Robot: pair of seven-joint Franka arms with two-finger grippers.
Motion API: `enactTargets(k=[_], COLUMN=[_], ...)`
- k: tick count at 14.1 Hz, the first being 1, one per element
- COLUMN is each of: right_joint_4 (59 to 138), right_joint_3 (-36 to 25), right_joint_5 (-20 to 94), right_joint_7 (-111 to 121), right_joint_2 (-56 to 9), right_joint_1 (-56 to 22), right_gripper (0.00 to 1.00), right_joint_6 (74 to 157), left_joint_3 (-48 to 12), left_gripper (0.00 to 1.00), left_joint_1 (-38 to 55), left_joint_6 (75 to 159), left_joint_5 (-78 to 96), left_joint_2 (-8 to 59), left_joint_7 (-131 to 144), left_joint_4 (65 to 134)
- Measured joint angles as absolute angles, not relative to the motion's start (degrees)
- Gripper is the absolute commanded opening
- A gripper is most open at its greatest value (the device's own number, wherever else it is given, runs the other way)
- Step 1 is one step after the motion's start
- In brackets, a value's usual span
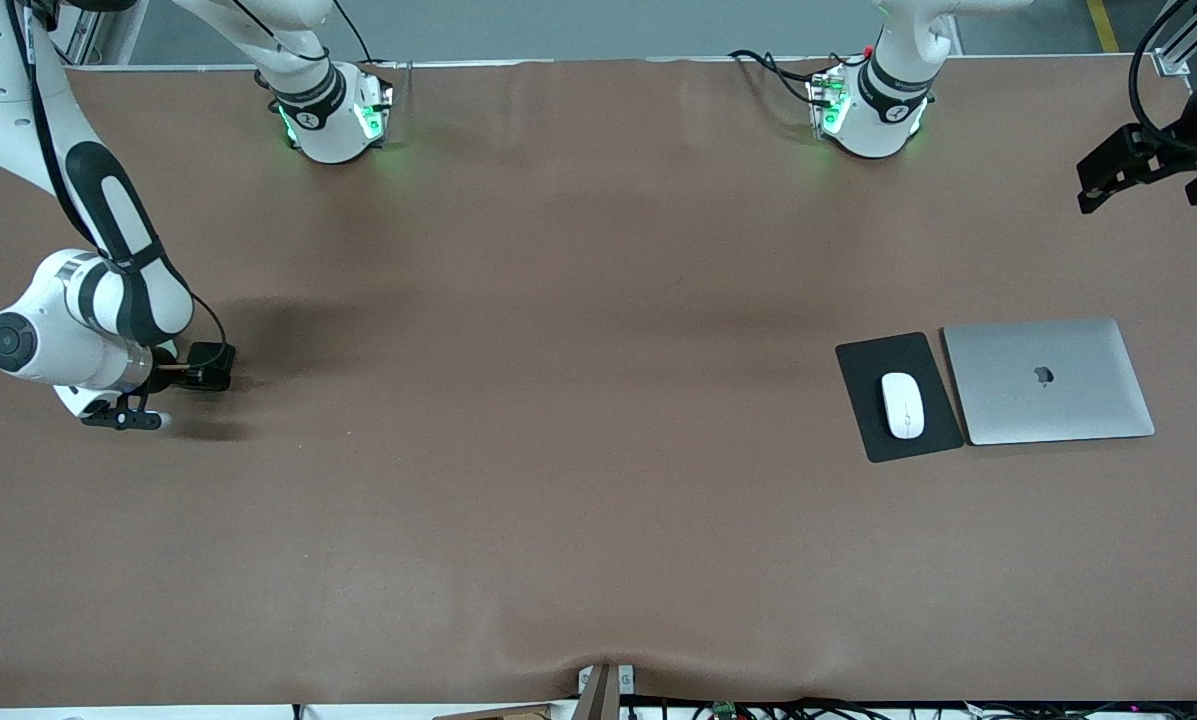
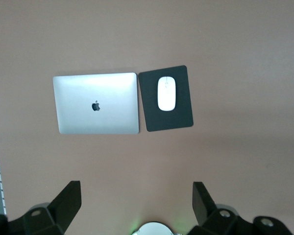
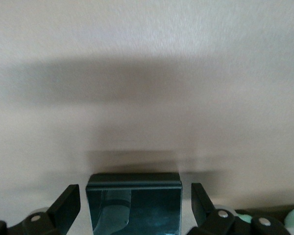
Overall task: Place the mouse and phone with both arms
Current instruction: 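Lower the phone beside the green plush toy with the right gripper, then open the right gripper and lift away from the phone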
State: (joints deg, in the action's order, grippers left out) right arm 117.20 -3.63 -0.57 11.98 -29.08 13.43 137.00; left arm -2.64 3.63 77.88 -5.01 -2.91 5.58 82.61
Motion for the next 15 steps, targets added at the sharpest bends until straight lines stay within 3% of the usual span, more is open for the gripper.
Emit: enactTargets(k=[4, 11, 15], right_joint_4=[111.19, 95.4, 91.53], right_joint_3=[-1.79, -1.18, -0.3], right_joint_5=[-0.58, -0.58, -0.57], right_joint_7=[11.9, 9.67, 9.66], right_joint_2=[-27.45, -19.22, -12.33], right_joint_1=[12.48, 6.48, 5.24], right_gripper=[1.0, 1.0, 1.0], right_joint_6=[129.91, 103.69, 96.2], left_joint_3=[-1.27, -0.65, -0.61], left_gripper=[1.0, 1.0, 1.0], left_joint_1=[4.5, 4.42, 4.44], left_joint_6=[77.65, 77.71, 77.71], left_joint_5=[-4.85, -4.84, -4.84], left_joint_2=[-3.82, -3.4, -3.36], left_joint_7=[5.58, 4.34, 4.28], left_joint_4=[82.73, 82.87, 82.87])
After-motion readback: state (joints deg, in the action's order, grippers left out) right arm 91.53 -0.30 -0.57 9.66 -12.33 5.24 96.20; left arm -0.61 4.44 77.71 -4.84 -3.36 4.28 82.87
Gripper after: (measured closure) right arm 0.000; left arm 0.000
